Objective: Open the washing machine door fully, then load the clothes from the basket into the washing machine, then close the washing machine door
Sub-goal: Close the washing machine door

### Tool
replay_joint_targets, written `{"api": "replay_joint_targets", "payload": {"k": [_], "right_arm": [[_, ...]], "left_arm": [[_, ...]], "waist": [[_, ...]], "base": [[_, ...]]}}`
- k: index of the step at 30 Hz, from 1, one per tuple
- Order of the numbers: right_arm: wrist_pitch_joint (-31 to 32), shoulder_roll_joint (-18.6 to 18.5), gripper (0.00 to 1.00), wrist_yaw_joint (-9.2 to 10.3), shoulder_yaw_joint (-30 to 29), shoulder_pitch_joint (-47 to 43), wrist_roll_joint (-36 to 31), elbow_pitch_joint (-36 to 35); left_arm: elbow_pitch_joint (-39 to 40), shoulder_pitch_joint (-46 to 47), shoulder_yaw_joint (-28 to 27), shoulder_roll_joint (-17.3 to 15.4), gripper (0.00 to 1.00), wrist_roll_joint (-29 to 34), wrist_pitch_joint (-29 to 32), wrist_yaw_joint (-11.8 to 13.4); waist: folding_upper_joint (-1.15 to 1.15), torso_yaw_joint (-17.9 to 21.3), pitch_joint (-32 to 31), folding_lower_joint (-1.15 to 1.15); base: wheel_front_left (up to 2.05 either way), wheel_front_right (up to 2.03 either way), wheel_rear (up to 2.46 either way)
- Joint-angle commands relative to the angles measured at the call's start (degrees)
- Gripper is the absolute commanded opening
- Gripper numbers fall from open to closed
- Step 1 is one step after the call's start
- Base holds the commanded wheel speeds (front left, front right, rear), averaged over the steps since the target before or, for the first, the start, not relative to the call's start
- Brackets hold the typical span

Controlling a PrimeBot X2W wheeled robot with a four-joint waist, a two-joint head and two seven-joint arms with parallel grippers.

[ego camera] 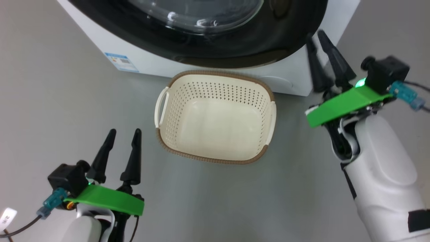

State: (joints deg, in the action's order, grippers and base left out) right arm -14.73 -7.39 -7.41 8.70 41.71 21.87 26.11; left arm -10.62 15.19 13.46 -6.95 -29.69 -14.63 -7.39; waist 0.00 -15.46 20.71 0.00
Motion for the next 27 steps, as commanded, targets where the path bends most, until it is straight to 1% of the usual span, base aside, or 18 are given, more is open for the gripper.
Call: {"api": "replay_joint_targets", "payload": {"k": [1,7,11,21,27], "right_arm": [[-0.27,0.94,1.0,-0.08,1.48,-2.4,0.76,-1.73],[-0.27,-0.14,1.0,-0.08,2.95,-8.55,1.53,-2.32],[-0.27,-1.04,1.0,-0.08,2.94,-12.16,1.97,-2.76],[-0.27,-2.12,1.0,-0.08,0.71,-19.15,2.4,-3.84],[-0.27,-2.42,1.0,-0.08,-0.72,-22.01,2.69,-4.88]], "left_arm": [[0.71,-0.66,-2.36,-2.34,1.0,0.61,-0.37,-0.1],[0.2,-2.38,-3.31,-3.71,1.0,1.18,-0.37,-0.1],[0.05,-3.18,-4.09,-4.31,1.0,1.23,-0.37,-0.1],[-0.48,-5.6,-6.02,-5.75,1.0,2.37,-0.37,-0.1],[-1.09,-6.52,-7.08,-6.0,1.0,2.84,-0.37,-0.1]], "waist": [[0.0,1.63,-1.94,0.0],[0.0,4.06,-4.98,0.0],[0.0,5.7,-6.62,0.0],[0.0,9.95,-9.64,0.0],[0.0,11.35,-10.48,0.0]], "base": [[0.0,0.0,0.0],[0.0,0.0,0.0],[0.0,0.0,0.0],[0.0,0.0,0.0],[0.0,0.0,0.0]]}}
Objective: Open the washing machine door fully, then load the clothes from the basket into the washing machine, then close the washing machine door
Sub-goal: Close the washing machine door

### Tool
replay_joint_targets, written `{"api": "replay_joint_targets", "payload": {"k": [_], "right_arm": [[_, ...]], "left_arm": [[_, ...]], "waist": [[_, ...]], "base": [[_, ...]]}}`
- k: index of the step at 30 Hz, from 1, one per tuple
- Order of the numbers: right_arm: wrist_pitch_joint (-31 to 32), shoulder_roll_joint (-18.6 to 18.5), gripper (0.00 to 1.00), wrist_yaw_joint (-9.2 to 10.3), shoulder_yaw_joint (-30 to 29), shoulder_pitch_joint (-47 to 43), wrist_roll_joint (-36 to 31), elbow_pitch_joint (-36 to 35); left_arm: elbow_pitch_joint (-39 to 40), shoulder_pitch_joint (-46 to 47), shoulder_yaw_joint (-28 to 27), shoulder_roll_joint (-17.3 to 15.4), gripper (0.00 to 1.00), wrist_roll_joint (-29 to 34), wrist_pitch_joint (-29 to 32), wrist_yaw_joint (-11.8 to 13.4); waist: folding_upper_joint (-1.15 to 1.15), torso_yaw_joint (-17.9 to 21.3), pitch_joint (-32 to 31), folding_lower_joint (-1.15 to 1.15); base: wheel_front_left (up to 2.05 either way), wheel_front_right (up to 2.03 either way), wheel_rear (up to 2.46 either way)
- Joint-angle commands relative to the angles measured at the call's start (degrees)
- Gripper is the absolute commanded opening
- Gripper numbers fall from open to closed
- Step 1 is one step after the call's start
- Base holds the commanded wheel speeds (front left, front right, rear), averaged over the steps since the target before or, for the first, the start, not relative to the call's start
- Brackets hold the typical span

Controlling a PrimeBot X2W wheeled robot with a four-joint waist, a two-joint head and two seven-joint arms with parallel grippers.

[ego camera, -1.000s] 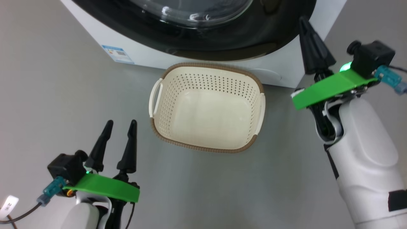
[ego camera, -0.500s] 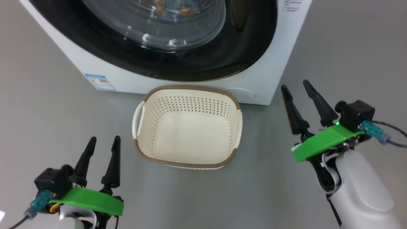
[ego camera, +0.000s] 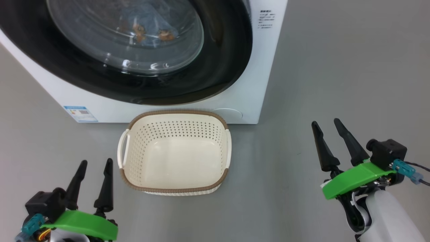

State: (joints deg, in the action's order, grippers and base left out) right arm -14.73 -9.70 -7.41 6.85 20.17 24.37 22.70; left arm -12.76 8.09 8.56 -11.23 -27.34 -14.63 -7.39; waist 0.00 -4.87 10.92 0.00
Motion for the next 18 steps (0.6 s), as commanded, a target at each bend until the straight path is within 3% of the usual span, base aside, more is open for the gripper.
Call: {"api": "replay_joint_targets", "payload": {"k": [1,18], "right_arm": [[-0.27,-0.21,1.0,-0.08,0.81,-0.97,0.21,-1.69],[-0.27,-2.02,1.0,-0.08,-3.46,-8.87,0.43,-3.77]], "left_arm": [[0.87,0.51,-2.4,-1.78,1.0,0.5,-0.37,-0.1],[-0.23,-3.18,-5.86,-1.78,1.0,2.1,-0.37,-0.1]], "waist": [[0.0,1.03,-0.78,0.0],[0.0,5.0,-3.8,0.0]], "base": [[0.0,0.0,0.0],[0.0,0.0,0.0]]}}
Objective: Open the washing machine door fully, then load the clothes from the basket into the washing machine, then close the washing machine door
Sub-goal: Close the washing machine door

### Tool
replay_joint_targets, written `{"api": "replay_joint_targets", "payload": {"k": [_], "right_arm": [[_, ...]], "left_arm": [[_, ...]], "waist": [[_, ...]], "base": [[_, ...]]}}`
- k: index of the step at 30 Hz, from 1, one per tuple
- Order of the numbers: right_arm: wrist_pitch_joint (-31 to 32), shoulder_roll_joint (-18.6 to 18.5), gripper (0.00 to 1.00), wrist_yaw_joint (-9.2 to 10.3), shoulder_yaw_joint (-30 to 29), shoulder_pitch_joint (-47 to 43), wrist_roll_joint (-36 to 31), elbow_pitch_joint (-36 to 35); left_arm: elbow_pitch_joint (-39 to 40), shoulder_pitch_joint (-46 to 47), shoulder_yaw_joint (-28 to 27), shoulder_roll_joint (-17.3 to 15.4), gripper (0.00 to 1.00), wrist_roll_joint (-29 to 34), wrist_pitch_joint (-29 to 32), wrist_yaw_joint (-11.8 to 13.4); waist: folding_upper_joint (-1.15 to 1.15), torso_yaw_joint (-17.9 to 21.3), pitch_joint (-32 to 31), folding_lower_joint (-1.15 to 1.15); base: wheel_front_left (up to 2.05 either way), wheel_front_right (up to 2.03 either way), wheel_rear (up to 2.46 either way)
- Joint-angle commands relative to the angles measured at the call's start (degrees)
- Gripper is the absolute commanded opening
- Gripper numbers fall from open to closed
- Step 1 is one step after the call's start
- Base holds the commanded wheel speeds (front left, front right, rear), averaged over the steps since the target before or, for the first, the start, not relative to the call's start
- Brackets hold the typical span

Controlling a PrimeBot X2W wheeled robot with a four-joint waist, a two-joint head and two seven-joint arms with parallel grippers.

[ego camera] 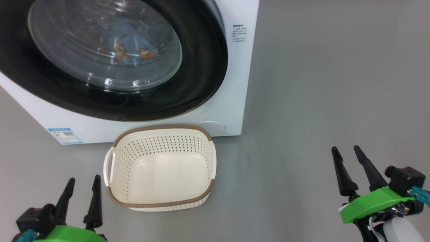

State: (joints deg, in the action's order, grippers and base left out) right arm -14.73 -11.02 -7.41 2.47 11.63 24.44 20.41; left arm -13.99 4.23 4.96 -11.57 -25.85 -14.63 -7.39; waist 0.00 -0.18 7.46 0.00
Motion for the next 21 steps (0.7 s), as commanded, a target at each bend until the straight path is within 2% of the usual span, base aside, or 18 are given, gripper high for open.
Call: {"api": "replay_joint_targets", "payload": {"k": [1,21], "right_arm": [[-0.27,-0.65,1.0,-0.08,0.56,-0.7,0.5,-1.55],[-0.27,-1.0,1.0,-0.08,-0.69,-3.68,0.42,-1.98]], "left_arm": [[1.02,0.51,-2.38,-1.46,1.0,0.89,-0.37,-0.1],[0.19,-1.0,-3.49,-0.66,1.0,3.53,-0.37,-0.1]], "waist": [[0.0,0.43,-0.52,0.0],[0.0,0.79,-2.23,0.0]], "base": [[0.0,0.0,0.0],[0.0,0.0,0.0]]}}
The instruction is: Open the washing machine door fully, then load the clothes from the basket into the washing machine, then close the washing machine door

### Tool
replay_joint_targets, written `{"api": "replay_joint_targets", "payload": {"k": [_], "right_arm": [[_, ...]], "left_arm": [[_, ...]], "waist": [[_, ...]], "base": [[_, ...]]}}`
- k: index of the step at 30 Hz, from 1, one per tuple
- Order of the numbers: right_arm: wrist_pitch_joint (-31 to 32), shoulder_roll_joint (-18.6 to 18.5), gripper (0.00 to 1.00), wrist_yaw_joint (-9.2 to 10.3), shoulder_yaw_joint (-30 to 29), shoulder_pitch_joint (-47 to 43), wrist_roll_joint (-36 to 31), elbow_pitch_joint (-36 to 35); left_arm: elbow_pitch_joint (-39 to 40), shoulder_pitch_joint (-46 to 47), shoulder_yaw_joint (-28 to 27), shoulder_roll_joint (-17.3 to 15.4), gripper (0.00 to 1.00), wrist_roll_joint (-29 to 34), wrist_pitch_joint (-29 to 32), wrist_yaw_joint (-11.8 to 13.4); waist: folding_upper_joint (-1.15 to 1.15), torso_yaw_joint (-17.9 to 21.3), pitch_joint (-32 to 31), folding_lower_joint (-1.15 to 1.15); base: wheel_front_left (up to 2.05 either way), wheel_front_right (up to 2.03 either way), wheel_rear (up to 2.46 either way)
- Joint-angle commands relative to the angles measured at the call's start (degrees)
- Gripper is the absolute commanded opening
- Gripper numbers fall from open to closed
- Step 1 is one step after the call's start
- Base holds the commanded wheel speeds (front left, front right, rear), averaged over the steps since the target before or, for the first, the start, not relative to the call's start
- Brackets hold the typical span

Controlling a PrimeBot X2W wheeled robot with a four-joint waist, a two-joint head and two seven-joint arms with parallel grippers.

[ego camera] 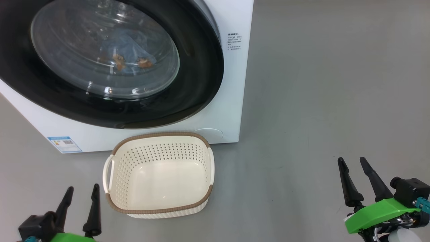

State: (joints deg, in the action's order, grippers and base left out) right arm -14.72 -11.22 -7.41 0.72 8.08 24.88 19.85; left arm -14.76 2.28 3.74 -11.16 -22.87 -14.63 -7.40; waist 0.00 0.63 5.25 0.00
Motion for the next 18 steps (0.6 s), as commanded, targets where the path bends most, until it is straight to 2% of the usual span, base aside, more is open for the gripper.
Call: {"api": "replay_joint_targets", "payload": {"k": [1,15,16,18], "right_arm": [[-0.28,-0.81,1.0,-0.08,1.09,-0.18,0.0,-1.44],[-0.28,-0.63,1.0,-0.08,1.35,-0.46,0.02,-1.56],[0.0,0.03,0.0,0.0,0.13,0.0,0.0,-0.06],[0.02,0.43,0.0,0.0,0.23,-0.09,0.03,0.93]], "left_arm": [[0.96,0.9,-2.39,-0.99,1.0,0.66,-0.37,-0.09],[1.19,0.27,-3.15,-0.46,1.0,0.66,-0.37,-0.09],[-0.01,-0.12,-0.9,0.8,0.0,0.46,0.0,0.0],[-0.9,-0.24,-0.64,1.4,0.0,0.38,0.04,0.02]], "waist": [[0.0,-0.04,-0.08,0.0],[0.0,-0.08,-0.59,0.0],[0.0,-0.08,-0.59,0.0],[0.0,-0.08,-0.6,0.0]], "base": [[0.0,0.0,0.0],[0.0,0.0,0.0],[0.0,0.0,0.0],[0.0,0.0,0.0]]}}
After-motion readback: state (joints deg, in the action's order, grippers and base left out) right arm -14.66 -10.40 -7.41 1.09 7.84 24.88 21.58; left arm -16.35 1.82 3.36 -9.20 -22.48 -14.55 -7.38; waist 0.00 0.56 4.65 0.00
